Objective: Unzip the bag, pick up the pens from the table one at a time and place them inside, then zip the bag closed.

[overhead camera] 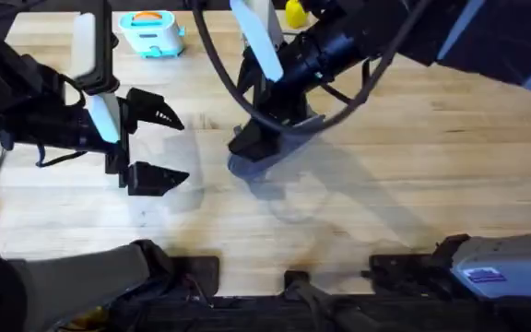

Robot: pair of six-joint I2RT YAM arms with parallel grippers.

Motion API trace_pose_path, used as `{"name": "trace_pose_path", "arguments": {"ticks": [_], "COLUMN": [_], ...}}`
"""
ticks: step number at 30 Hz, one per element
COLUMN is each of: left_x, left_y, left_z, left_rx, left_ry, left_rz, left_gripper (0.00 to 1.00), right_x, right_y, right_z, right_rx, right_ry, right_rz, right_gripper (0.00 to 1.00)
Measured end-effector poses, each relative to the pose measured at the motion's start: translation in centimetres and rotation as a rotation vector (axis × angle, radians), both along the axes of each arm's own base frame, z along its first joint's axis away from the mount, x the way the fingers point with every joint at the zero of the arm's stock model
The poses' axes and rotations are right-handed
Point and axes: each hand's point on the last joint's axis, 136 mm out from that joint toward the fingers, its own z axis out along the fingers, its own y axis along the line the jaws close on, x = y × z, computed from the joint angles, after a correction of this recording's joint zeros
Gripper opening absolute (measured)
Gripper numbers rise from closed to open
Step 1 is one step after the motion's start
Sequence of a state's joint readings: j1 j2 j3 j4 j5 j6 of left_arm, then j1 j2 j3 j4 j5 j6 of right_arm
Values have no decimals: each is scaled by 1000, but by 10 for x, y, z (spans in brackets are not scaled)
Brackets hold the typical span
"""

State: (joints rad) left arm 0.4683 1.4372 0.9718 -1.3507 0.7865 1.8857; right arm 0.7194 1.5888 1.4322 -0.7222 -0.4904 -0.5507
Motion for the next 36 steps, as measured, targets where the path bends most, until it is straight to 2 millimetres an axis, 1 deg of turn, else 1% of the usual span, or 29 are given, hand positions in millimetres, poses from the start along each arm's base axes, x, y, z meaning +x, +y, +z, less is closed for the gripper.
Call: {"name": "trace_pose_path", "arguments": {"ticks": [4,8,11,15,22,25,31,33,36], "left_x": [0,0,0,0,0,0,-1,-1,-1], "left_y": [0,0,0,0,0,0,-1,-1,-1], "left_z": [-5,-9,-11,-13,-13,-13,-13,-13,-13], "left_rx": [-13,-24,-32,-38,-38,-38,-42,-42,-41], "left_ry": [18,36,47,56,57,57,64,64,64], "left_rz": [-11,-15,-16,-17,-17,-17,-17,-17,-17], "left_gripper": [994,994,994,994,993,993,992,993,993], "right_x": [2,0,1,4,15,21,34,34,29], "right_y": [7,11,12,15,24,24,16,15,16], "right_z": [1,-9,-15,-23,-61,-71,-78,-79,-80], "right_rx": [38,32,23,14,-36,-55,-91,-97,-108], "right_ry": [144,335,422,464,520,507,440,434,441], "right_rz": [-127,-269,-341,-377,-411,-431,-492,-497,-489], "right_gripper": [995,995,995,995,995,995,995,995,995]}}
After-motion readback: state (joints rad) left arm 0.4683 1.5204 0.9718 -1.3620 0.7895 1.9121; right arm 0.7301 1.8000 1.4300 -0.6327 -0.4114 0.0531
